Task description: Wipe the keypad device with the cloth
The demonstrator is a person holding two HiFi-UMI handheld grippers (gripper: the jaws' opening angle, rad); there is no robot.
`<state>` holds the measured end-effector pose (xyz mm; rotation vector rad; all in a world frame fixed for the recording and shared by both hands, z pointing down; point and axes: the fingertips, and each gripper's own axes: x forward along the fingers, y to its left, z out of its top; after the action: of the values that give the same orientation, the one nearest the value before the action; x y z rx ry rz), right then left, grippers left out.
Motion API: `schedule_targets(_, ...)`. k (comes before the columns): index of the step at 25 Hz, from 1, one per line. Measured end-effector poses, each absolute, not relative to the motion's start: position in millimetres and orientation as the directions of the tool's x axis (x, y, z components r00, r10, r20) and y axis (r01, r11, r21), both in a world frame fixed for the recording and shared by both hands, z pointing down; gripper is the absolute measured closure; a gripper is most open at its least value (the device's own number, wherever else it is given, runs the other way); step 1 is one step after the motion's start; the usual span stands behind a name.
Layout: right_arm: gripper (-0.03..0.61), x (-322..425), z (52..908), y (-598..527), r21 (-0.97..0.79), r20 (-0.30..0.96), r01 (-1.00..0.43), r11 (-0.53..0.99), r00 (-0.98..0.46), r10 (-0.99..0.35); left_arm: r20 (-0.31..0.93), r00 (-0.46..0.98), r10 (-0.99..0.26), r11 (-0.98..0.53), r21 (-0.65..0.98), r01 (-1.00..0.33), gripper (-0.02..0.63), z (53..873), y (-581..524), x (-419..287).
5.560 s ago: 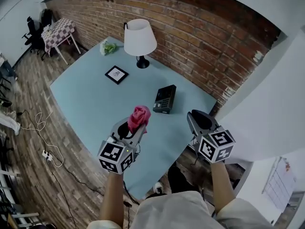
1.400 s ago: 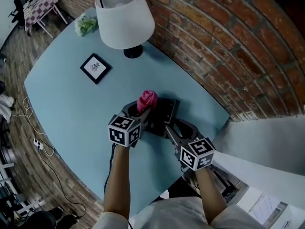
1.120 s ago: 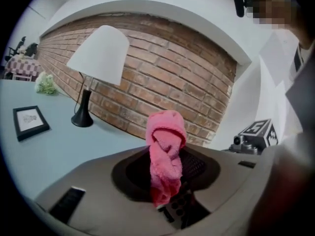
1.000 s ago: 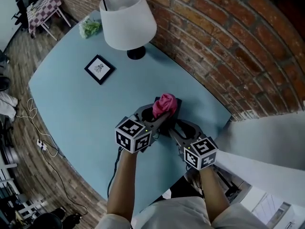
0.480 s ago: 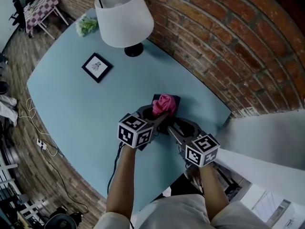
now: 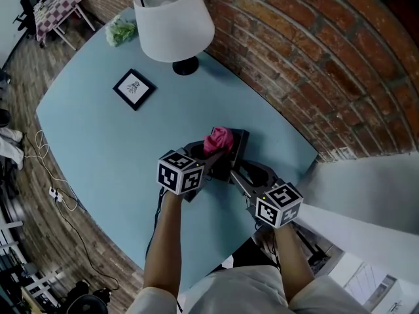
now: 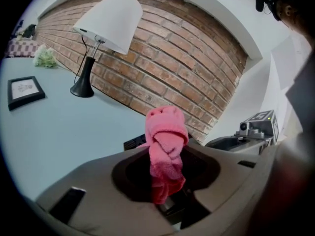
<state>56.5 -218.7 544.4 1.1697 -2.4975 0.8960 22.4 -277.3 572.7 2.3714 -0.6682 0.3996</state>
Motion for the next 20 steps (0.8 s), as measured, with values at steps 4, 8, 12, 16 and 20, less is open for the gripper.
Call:
schedule_targets(4,0.388,57,544,-219,-0.433,0.450,-0.758,0.489,-0.651,-0.611,0.454,0.817,-0.357,-0.654,0.503,-0.565,0.440,581,-280,15)
schedule_targets(8,0.388,56,544,-219,-0.434,0.454,-0.754,0.494,-0.656,-0.603,0.477,0.803,-0.358,-0.639,0.502,-0.583,0.440,587,-282,8)
schedule_targets(12,0.388,56,544,-219,-0.433,0.455,-0.755,0.492,-0.654,-0.604,0.503,0.785,-0.361,-0.636,0.483,-0.602,0.440,594,-284,2)
schedule_targets(16,0.388,56,544,-219,-0.435,0.457,-0.758,0.486,-0.651,-0.606,0.551,0.753,-0.359,-0.639,0.443,-0.629,0.440,603,-286,-6)
schedule_targets(20,0.388,56,544,-219,-0.433,0.461,-0.760,0.484,-0.648,-0.606,0.582,0.720,-0.377,-0.631,0.408,-0.660,0.440,609,-288,-13)
